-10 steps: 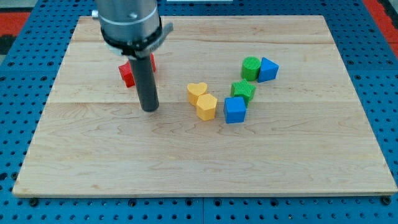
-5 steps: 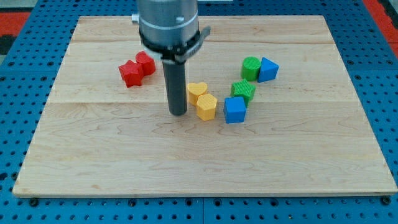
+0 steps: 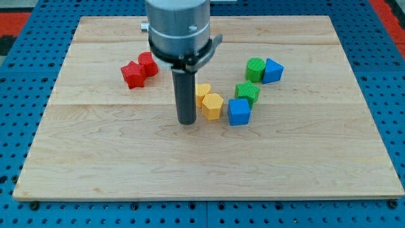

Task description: Separate the yellow heart from the yellow hexagon

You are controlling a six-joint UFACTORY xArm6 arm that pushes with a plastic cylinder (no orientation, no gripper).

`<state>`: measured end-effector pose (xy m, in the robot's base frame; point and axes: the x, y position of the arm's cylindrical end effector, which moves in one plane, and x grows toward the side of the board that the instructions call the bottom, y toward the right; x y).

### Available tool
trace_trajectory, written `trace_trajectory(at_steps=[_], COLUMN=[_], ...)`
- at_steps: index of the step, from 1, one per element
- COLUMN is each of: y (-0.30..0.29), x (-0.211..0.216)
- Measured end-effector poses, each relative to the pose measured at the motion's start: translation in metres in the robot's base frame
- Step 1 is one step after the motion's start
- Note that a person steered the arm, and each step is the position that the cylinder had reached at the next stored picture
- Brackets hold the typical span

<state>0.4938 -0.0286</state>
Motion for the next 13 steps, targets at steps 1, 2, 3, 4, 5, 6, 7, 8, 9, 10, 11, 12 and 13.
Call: trace_trajectory(at_steps=[1, 2, 3, 4, 5, 6, 7, 8, 9, 10, 11, 12, 13], y=[0.022, 0.028, 0.013, 0.013, 0.008, 0.004, 0.009, 0.016, 0.021, 0.014, 0.014, 0.051, 0.058], x=[0.013, 0.008, -0.02, -0.055, -0.093, -0.101, -0.088, -0.084, -0.097, -0.117, -0.116, -0.115, -0.126])
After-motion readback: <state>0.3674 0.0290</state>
